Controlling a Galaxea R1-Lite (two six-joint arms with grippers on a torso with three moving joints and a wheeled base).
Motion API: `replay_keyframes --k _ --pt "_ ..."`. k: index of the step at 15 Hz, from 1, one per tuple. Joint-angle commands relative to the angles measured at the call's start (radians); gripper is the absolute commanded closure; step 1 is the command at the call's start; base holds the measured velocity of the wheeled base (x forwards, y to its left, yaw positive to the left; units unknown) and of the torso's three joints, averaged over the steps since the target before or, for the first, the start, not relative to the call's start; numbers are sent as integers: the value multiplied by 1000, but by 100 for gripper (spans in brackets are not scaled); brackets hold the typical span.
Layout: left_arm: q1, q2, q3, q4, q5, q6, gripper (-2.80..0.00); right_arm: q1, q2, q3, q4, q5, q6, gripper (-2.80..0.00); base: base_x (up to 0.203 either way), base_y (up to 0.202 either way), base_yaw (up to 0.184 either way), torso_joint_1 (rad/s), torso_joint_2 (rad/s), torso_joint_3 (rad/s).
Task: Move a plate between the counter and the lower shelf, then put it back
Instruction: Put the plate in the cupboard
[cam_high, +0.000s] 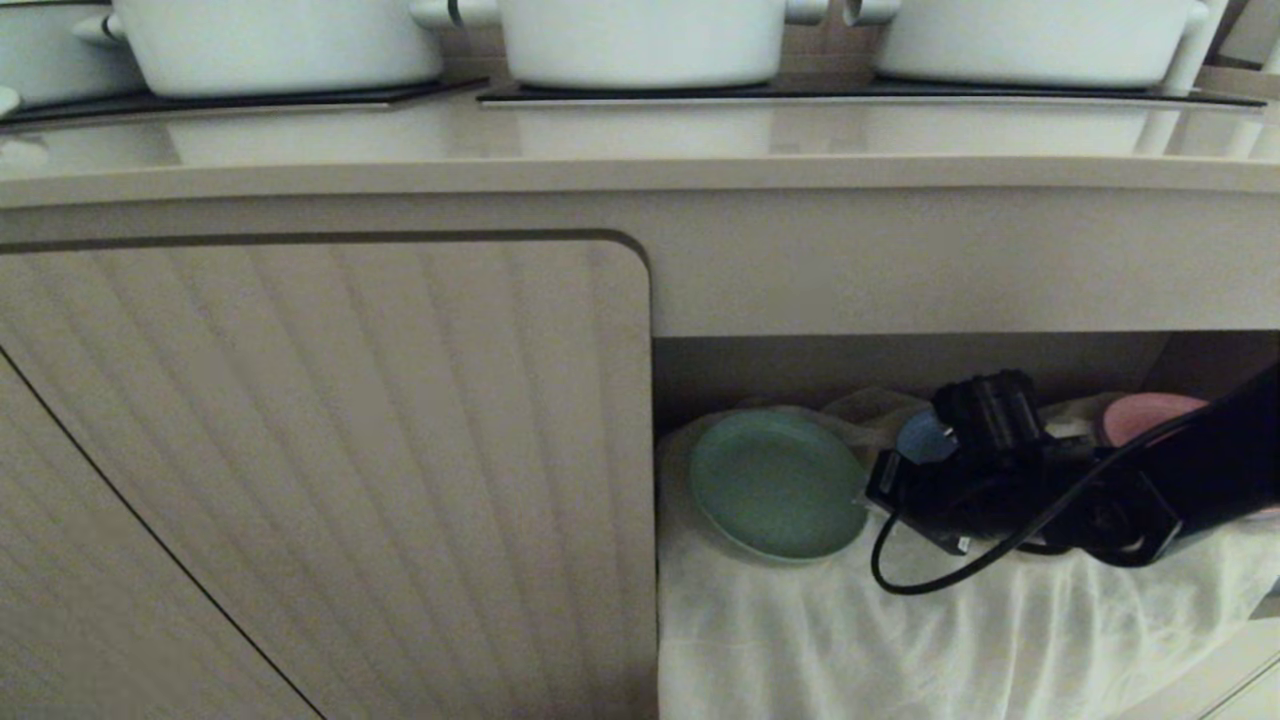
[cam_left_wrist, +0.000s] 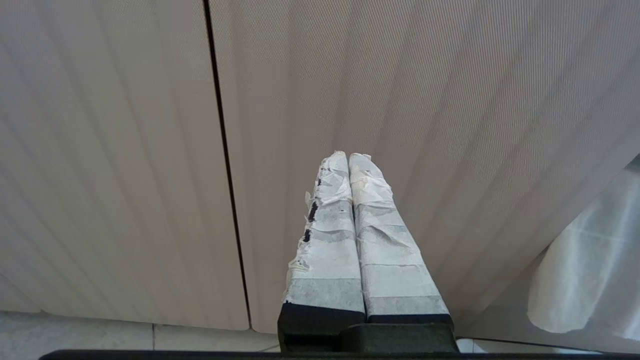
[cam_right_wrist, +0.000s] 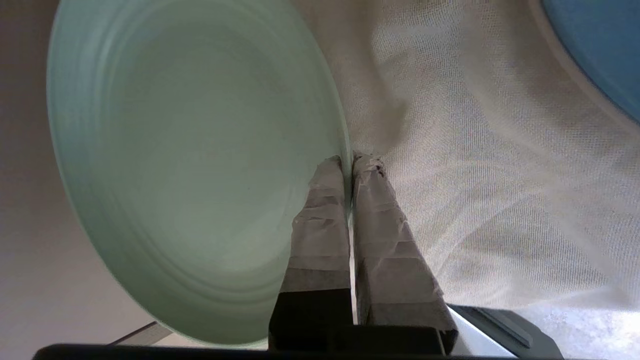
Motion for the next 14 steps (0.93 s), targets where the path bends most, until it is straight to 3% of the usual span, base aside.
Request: replay_keyframes --k 1,14 --pt "0 0 0 0 2 -1 0 0 5 -2 -2 1 3 0 0 0 0 0 0 0" --pt "0 0 0 0 0 -1 0 -1 32 -17 1 -1 -1 0 0 0 0 0 0 0"
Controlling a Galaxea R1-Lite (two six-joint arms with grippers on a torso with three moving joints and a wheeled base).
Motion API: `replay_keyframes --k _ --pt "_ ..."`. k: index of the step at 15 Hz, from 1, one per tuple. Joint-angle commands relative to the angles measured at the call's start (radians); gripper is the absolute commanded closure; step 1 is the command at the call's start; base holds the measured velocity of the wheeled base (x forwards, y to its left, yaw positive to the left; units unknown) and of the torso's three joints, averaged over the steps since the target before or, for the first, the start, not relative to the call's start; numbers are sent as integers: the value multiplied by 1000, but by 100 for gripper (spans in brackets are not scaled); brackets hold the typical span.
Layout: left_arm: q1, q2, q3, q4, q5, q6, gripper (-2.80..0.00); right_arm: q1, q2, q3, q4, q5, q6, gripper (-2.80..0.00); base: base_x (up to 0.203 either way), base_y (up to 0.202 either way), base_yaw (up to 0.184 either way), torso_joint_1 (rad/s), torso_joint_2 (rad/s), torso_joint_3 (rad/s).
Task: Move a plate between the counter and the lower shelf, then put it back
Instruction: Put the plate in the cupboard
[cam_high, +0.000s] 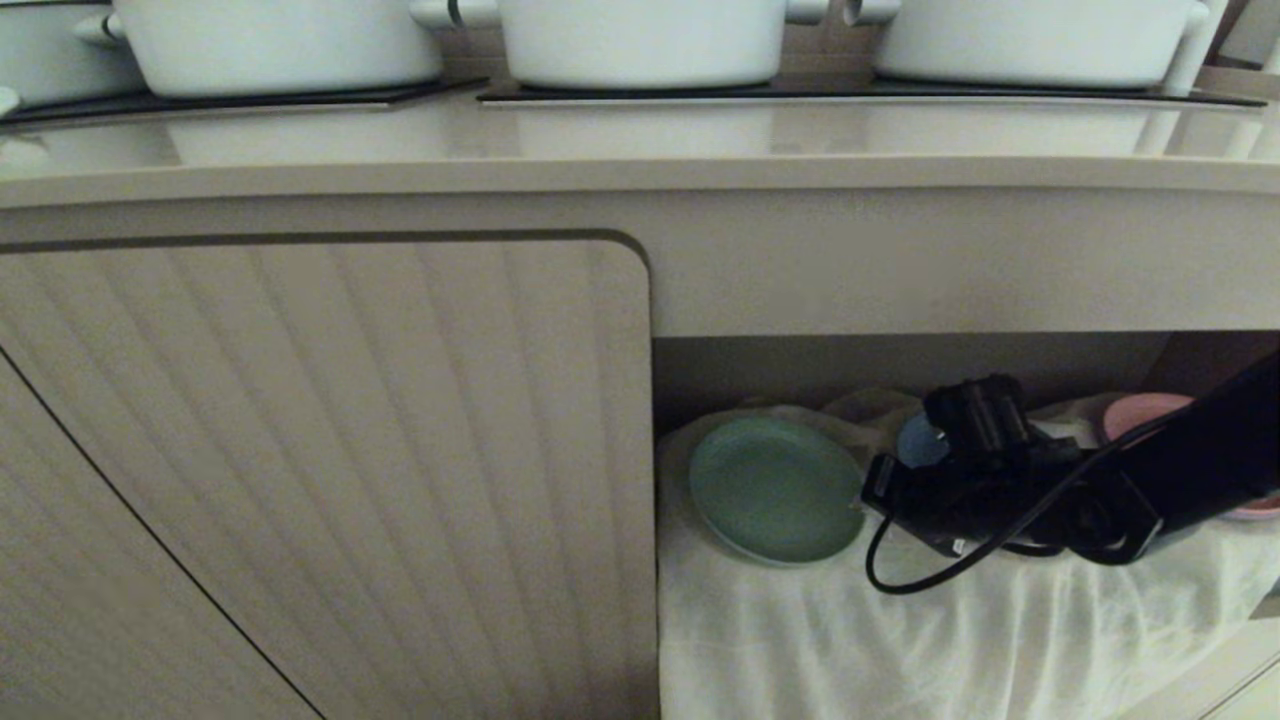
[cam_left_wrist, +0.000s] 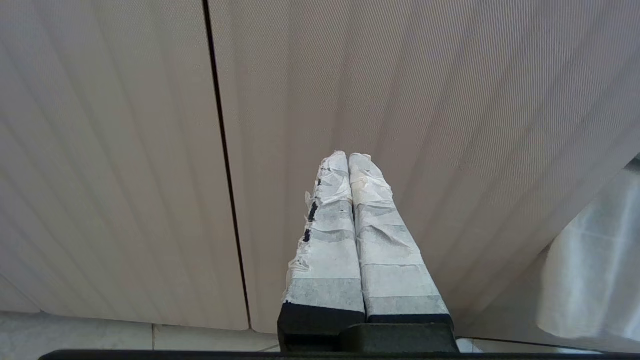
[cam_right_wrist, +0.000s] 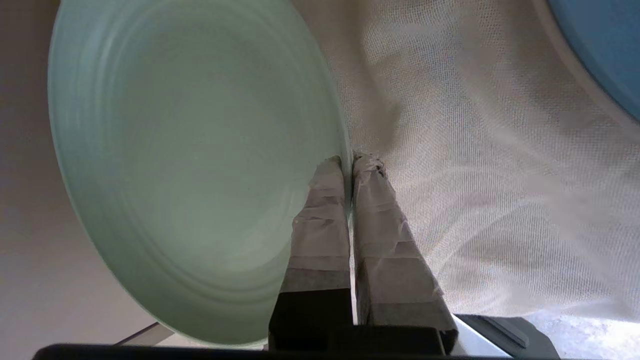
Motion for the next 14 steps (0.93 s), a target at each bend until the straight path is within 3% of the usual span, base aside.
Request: replay_keyframes --k 1,14 --pt "0 0 0 1 0 -1 0 0 4 0 -3 1 4 0 0 0 0 0 0 0" --pt "0 0 0 0 0 -1 0 0 35 -28 2 2 4 0 0 0 0 0 0 0"
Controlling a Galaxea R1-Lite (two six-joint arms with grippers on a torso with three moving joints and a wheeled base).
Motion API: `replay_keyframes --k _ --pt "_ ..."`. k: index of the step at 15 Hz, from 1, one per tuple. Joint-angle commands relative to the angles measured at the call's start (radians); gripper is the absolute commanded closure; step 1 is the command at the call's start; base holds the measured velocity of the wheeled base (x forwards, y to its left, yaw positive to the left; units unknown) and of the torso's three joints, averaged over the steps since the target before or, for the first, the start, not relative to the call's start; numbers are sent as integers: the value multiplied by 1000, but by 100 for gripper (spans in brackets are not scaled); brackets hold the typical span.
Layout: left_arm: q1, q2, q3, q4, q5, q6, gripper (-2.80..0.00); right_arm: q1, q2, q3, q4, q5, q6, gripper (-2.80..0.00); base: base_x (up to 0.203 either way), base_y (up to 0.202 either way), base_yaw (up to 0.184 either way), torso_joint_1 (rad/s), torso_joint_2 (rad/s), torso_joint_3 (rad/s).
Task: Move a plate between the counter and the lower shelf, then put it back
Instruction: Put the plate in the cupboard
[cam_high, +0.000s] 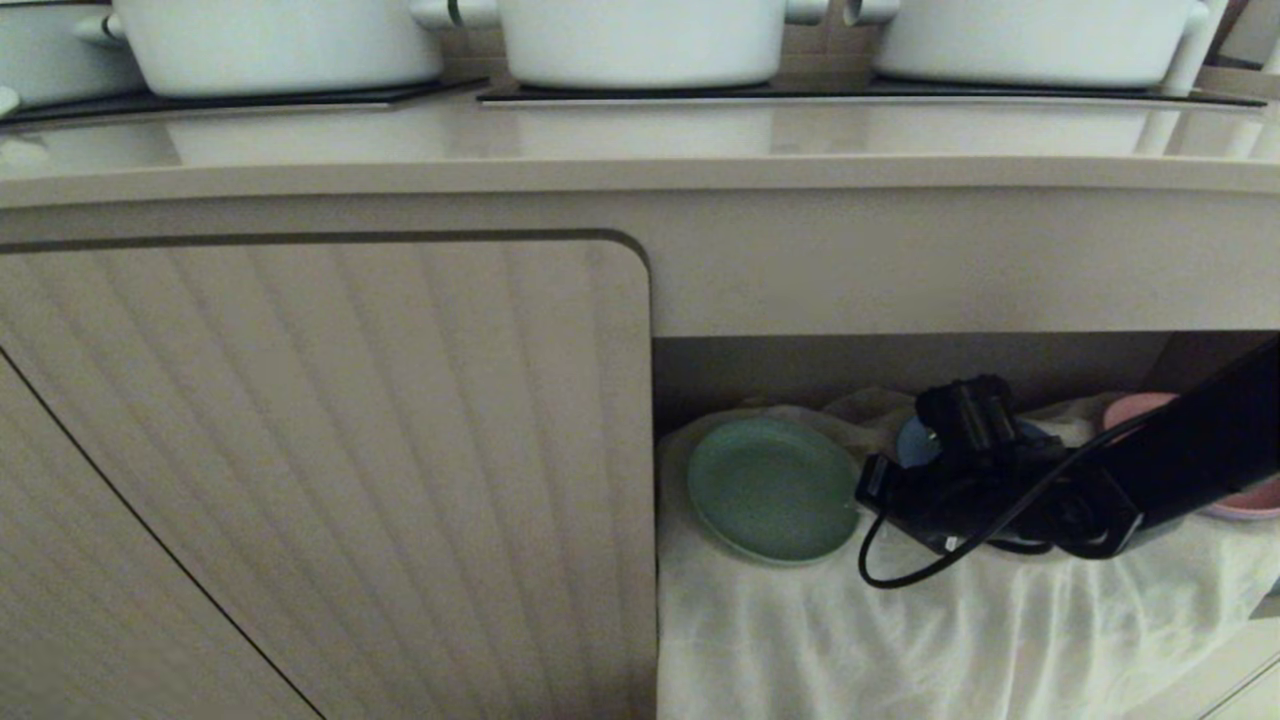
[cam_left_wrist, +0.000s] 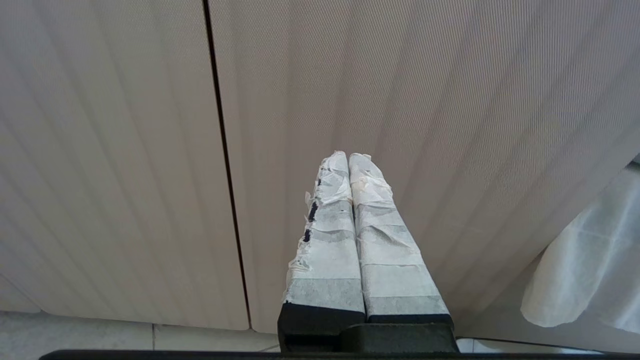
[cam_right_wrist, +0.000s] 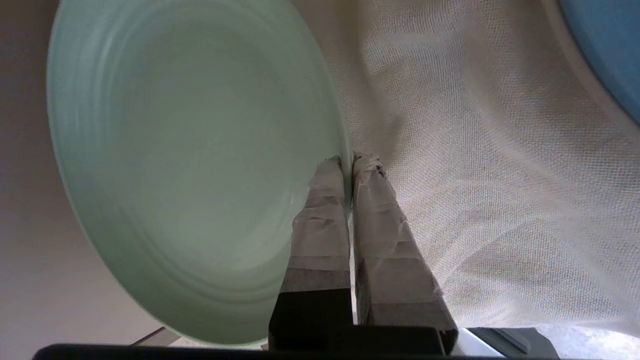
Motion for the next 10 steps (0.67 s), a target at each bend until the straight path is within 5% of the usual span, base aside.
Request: replay_keyframes --k 1,3,4,10 --pt "0 0 0 0 2 -1 0 0 4 0 -2 2 4 0 0 0 0 0 0 0" --pt "0 0 -1 0 3 0 0 2 9 0 4 1 4 0 0 0 0 0 0 0" --pt "0 0 -1 0 2 -1 0 2 10 0 3 0 4 -280 0 0 0 0 0 0" --pt "0 0 0 0 0 -1 0 2 15 -14 -2 -6 -1 -280 0 0 0 0 0 0"
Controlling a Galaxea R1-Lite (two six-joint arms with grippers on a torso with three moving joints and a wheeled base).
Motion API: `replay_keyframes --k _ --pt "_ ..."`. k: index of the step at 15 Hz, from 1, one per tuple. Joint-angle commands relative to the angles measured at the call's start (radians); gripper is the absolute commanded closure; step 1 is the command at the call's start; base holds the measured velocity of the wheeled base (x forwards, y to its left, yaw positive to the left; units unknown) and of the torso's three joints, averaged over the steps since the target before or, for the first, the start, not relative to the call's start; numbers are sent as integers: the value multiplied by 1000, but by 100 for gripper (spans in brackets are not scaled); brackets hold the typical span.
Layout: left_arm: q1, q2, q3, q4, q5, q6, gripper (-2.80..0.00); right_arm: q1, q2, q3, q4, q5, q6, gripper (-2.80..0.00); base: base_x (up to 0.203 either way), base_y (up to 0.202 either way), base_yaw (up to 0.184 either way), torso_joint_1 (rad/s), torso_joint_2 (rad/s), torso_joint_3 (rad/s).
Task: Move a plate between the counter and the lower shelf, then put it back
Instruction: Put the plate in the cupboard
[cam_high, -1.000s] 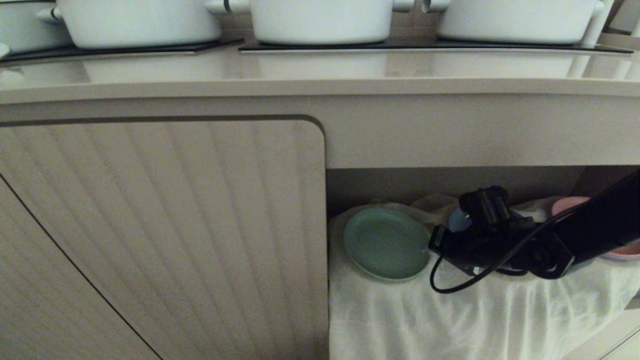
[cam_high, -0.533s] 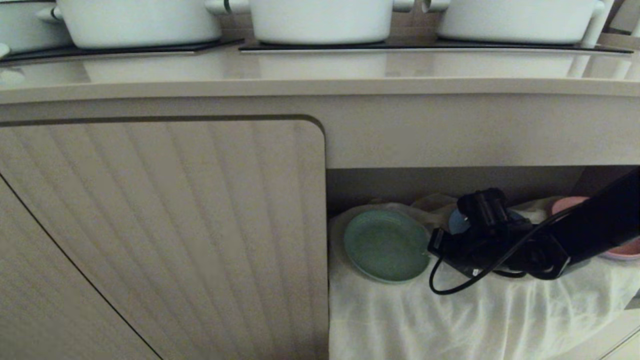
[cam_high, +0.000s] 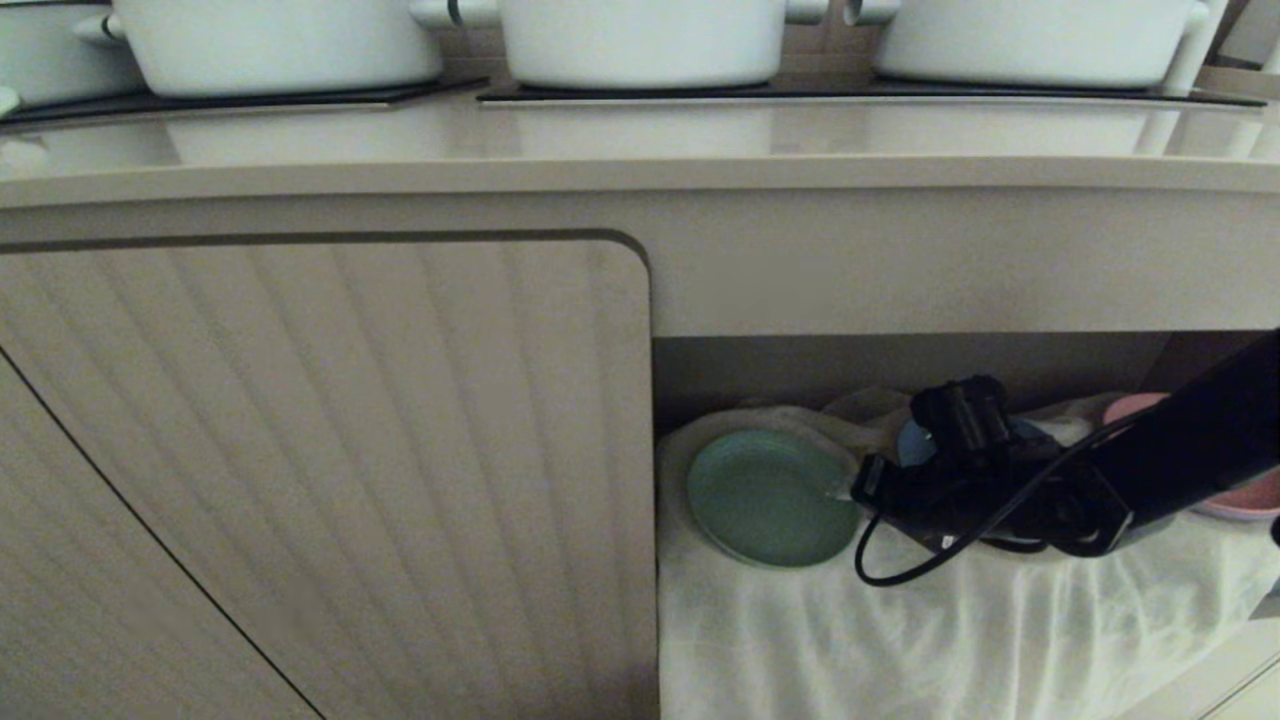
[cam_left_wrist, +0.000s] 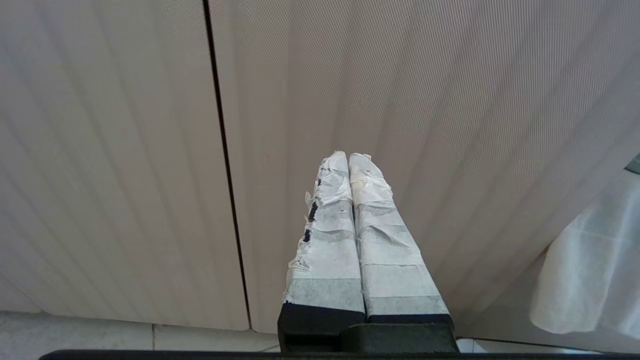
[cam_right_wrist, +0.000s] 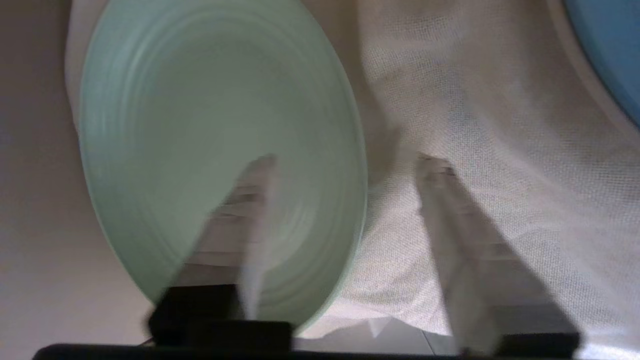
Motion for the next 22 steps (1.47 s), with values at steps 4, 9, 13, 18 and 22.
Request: replay_keyframes --k 4,9,13,18,22 --pt "0 0 1 0 0 -1 0 0 -10 7 4 1 1 -280 0 0 0 0 0 0" --pt "0 0 0 0 2 -1 0 0 -69 67 7 1 -23 -280 0 0 0 0 0 0" --pt "0 0 -1 0 0 -1 0 0 -122 125 9 1 -25 -280 0 0 0 0 0 0" --pt "0 0 0 0 2 -1 0 1 -200 180 31 2 -26 -280 0 0 0 0 0 0" --pt "0 0 1 0 3 -1 0 6 -266 242 58 2 -75 -280 0 0 0 0 0 0"
